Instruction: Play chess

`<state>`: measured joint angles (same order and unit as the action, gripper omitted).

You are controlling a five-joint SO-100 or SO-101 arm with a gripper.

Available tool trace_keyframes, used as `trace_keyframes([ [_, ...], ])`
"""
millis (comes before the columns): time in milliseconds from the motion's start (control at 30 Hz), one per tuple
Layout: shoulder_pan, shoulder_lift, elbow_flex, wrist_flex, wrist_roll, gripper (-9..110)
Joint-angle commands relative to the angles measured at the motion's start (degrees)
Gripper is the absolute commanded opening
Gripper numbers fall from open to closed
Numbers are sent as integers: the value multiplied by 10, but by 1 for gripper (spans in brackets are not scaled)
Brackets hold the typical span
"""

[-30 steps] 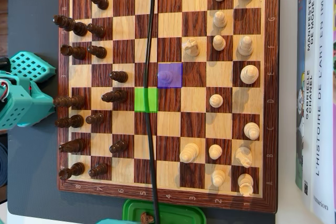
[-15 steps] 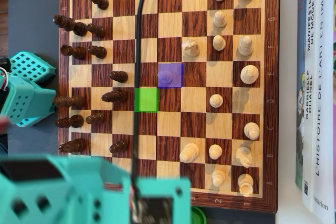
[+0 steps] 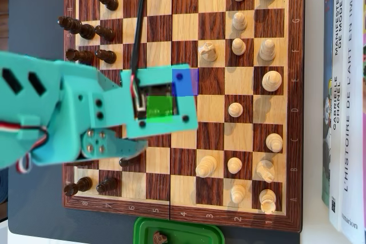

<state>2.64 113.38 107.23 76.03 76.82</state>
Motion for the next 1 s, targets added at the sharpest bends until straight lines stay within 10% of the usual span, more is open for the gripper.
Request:
trace_keyframes([
  [0, -35, 17, -4, -4, 24, 17],
  [967, -82, -142, -28, -92, 43, 17],
])
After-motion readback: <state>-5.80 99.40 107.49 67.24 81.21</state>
